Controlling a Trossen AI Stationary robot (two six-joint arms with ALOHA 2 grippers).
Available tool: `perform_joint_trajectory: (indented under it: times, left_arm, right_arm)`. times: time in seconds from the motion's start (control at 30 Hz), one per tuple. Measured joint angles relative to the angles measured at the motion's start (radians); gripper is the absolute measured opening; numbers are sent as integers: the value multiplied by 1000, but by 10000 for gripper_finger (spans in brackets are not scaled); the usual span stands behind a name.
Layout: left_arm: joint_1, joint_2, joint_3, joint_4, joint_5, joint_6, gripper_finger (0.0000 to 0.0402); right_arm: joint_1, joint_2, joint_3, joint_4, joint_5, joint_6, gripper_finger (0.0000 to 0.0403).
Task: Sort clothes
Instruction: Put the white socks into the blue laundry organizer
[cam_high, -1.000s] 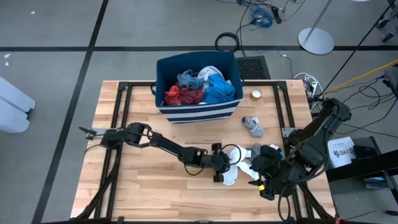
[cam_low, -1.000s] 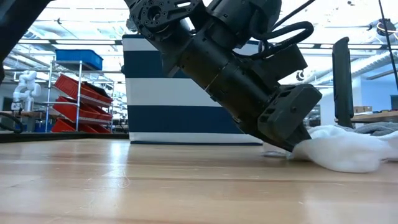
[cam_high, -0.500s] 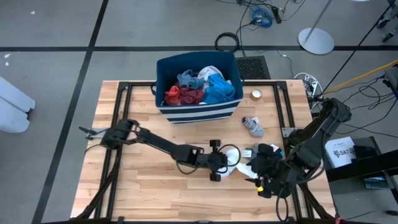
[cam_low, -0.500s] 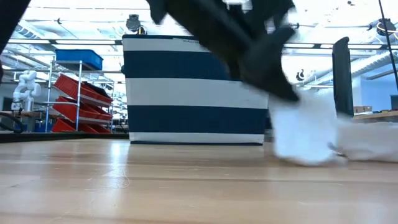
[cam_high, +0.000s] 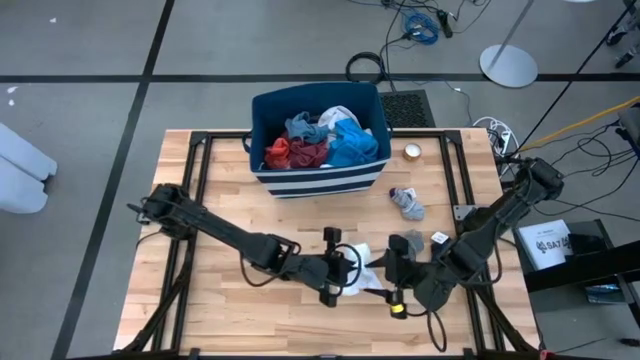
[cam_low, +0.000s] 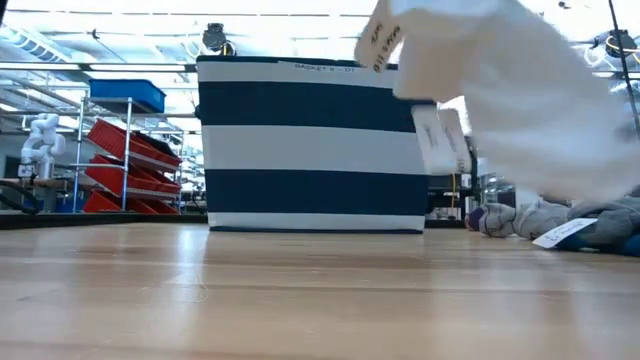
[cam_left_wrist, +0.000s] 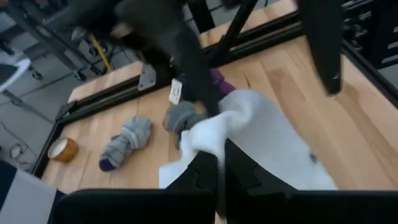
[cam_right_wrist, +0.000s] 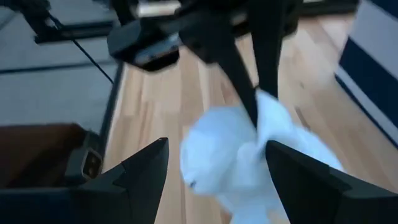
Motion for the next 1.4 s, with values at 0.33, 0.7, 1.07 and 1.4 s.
perform_joint_trajectory:
  times: [0.33,0.7,1.07,1.4]
  left_arm:
    - [-6,1,0,-56,-2,6,4]
    - [-31,-27,1,-42,10,29,4]
    - [-37,-37,0,-77,27,28,16]
    - [-37,-37,1,-114,72,-48,37]
  right_arm:
    - [-27,0,-24,36,61,-86,258]
    - [-68,152,-24,25,81,-94,258]
    - [-103,192,-24,111,81,-114,207]
    - [-117,192,-24,175,78,-134,19]
